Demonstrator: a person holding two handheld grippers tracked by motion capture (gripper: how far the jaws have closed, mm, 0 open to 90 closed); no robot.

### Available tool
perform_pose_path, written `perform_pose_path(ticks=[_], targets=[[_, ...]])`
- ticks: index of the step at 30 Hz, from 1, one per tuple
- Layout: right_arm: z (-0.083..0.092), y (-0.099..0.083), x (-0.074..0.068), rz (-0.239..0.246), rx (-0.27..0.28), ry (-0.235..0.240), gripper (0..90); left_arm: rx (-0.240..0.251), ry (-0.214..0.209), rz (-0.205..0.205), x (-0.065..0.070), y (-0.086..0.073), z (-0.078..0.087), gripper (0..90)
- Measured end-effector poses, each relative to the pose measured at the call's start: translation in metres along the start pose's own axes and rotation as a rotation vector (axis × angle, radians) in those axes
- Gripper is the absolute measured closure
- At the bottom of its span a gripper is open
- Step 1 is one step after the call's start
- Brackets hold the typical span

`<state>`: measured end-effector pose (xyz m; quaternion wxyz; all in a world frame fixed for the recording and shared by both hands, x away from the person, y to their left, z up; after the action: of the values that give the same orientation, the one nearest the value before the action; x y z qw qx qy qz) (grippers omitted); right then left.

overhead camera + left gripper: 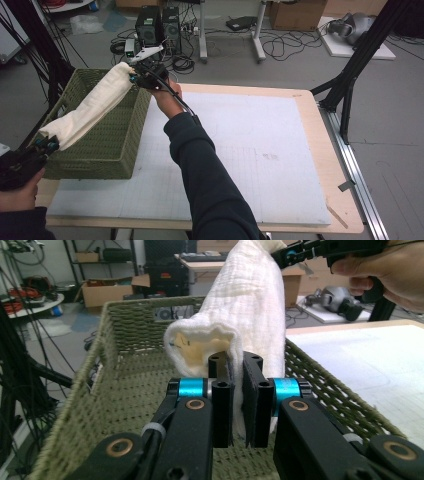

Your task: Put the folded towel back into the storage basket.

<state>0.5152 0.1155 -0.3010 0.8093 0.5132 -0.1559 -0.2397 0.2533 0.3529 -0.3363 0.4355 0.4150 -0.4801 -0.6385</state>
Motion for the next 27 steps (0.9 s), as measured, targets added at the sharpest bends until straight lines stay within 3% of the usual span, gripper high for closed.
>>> perform_pose_path(ticks=[7,15,16,17,19,21,27], targets=[[-0.026,0.010,-0.006,0.000,-0.013,-0.004,83.1,-0.005,0.029,0.000,-0.011,-0.002,0.000,83.9],[-0.051,0.008,-0.008,0.005,-0.046,-0.031,81.7,-0.054,0.053,0.018,-0.019,-0.010,-0.011,83.4],[-0.053,0.007,-0.009,0.002,-0.053,-0.040,78.9,-0.081,0.062,0.021,-0.021,-0.014,-0.013,82.3],[-0.058,0.005,-0.009,0.005,-0.069,-0.050,70.7,-0.097,0.062,0.029,-0.022,-0.016,-0.015,77.9],[-0.067,0.001,-0.007,0.006,-0.127,-0.063,54.4,-0.109,0.060,0.060,-0.025,-0.018,-0.015,54.7],[-0.067,-0.001,-0.007,0.014,-0.136,-0.073,53.6,-0.100,0.072,0.053,-0.028,-0.016,-0.009,44.5],[-0.051,0.004,-0.002,0.012,-0.101,-0.074,50.7,-0.056,0.067,0.032,-0.027,-0.006,0.006,42.6]])
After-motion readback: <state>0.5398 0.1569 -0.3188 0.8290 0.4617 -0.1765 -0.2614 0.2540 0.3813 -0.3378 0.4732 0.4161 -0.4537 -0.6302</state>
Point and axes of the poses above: each handheld gripper's, and its own axes: z roughly backward along the jaws, y roughly out of its top, x roughly to its right, the point moved 4 cm from there along -z, roughly forward along the jaws, and after that the axes turned 8 degrees about -z, right-handed, at the moved point
